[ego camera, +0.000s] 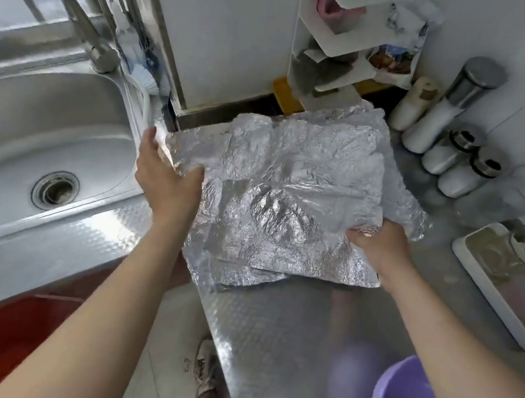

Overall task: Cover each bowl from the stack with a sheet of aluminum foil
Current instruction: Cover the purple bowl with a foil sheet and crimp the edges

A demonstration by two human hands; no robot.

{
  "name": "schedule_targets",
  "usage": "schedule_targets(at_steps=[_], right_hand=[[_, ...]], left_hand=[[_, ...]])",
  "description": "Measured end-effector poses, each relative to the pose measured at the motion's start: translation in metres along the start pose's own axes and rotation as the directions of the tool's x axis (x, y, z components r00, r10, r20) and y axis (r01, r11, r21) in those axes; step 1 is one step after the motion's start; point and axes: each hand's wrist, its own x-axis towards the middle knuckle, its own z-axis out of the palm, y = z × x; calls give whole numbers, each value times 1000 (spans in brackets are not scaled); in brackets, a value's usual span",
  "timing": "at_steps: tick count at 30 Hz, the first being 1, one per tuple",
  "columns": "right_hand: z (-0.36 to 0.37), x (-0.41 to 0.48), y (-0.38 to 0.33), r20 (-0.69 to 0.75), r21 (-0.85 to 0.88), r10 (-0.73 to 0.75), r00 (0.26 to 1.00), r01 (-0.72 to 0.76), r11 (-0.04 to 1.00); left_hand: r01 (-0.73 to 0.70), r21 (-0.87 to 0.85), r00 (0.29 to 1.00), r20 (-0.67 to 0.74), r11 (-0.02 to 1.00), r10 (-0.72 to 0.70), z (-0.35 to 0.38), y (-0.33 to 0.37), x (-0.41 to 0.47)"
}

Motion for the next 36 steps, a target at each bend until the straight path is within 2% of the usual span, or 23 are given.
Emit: schedule_targets(at_steps=[3, 7, 10, 13, 16, 18, 21, 23, 25, 28, 31, 33, 35, 36], right_hand=[[-5, -3, -4, -31, -9, -31, 999, 31, 999], [-22, -14, -11, -55, 124, -83, 995, 89, 988], [-34, -26, -12, -14, 243, -84, 996, 85, 966], [-41, -45, -8, 20, 281, -84, 996, 75, 957], [-46, -71, -3, 33, 264, -114, 993, 101, 959], [-50, -85, 0, 99, 140, -121, 988, 107, 984], [-67, -108, 16, 295, -131, -43, 955, 85, 988], [-75, -122, 29, 447, -312, 48, 893, 105, 944], [-81, -131, 40, 493, -504, 126, 861, 165, 848], [-90, -140, 47, 505, -633, 187, 842, 215, 743], [-96, -142, 52, 533, -747, 256, 806, 307, 589], [-97, -139, 63, 447, -767, 189, 874, 266, 584], [-98, -133, 76, 279, -779, 73, 958, 181, 600], [-100, -134, 80, 211, -777, 36, 977, 145, 612]], left_hand=[[-29, 31, 989, 146, 999, 24, -11, -15, -43], [21, -58, 953, 302, 998, -2, -25, -14, -84], [186, -112, 912, 389, 976, -130, -33, -3, -88], [363, -178, 853, 458, 915, -250, -41, 9, -93], [372, -210, 854, 460, 904, -244, -51, 8, -106], [309, -194, 891, 403, 931, -211, -57, 2, -112], [215, -163, 936, 315, 963, -155, -66, -11, -127], [157, -102, 953, 277, 982, -124, -70, -18, -138], [124, -93, 963, 250, 988, -98, -72, -25, -148], [133, -136, 974, 202, 982, -104, -75, -30, -163], [160, -208, 976, 179, 965, -124, -79, -29, -172], [168, -238, 977, 167, 957, -130, -83, -29, -176], [171, -279, 980, 152, 945, -132, -87, -31, -175], [174, -307, 980, 148, 936, -133, -88, -32, -174]])
